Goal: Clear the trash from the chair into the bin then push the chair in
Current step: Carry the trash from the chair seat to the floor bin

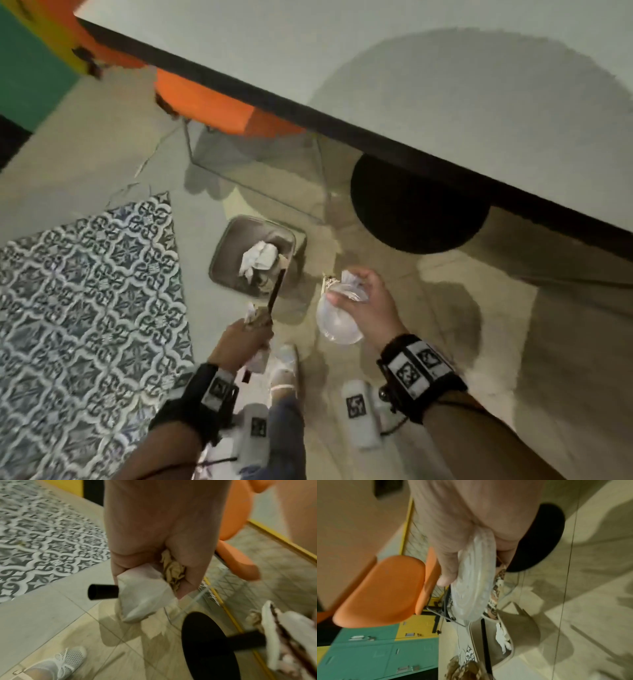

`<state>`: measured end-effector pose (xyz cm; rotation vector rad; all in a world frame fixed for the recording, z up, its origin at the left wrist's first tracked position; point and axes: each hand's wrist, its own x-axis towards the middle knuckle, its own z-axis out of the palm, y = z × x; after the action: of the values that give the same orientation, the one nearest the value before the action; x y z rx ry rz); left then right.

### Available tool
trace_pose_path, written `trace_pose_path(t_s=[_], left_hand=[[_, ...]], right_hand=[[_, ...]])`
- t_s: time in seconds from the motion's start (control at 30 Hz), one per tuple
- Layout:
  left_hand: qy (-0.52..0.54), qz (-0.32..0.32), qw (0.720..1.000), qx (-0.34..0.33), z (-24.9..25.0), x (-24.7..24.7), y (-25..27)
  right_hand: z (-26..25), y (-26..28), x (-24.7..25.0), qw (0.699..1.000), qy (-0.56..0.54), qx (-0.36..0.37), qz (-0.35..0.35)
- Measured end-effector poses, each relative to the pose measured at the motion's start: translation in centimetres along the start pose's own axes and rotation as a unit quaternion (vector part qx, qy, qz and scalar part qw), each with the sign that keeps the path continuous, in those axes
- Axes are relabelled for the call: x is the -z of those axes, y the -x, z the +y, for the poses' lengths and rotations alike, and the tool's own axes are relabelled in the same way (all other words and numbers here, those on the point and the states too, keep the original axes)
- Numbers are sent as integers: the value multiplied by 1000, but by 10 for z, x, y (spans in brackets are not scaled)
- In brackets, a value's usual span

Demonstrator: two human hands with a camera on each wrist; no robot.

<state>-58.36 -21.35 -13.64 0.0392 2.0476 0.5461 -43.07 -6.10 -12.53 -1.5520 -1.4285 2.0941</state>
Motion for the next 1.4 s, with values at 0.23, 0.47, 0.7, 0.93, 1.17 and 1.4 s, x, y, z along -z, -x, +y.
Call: trace_pose_path(t_s=[0.23, 0.47, 0.7, 0.93, 1.17, 1.4], left_hand=[[-159, -28, 987, 15, 29, 95, -151], [-240, -80, 967, -29, 54, 107, -222], [-260, -18, 962, -87, 56, 87, -215], [-254, -10, 943, -214, 75, 27, -137], [-259, -128, 890, -352, 100, -152, 19], [-257, -226, 826, -448, 113, -383, 183]], right_hand=[[1, -151, -166, 995, 73, -55, 29], [20, -218, -207, 970, 230, -70, -23], [21, -199, -188, 964, 243, -80, -71], [0, -118, -87, 991, 123, -41, 19], [17, 30, 119, 974, 31, 35, 221], [100, 201, 362, 843, 89, 16, 529]])
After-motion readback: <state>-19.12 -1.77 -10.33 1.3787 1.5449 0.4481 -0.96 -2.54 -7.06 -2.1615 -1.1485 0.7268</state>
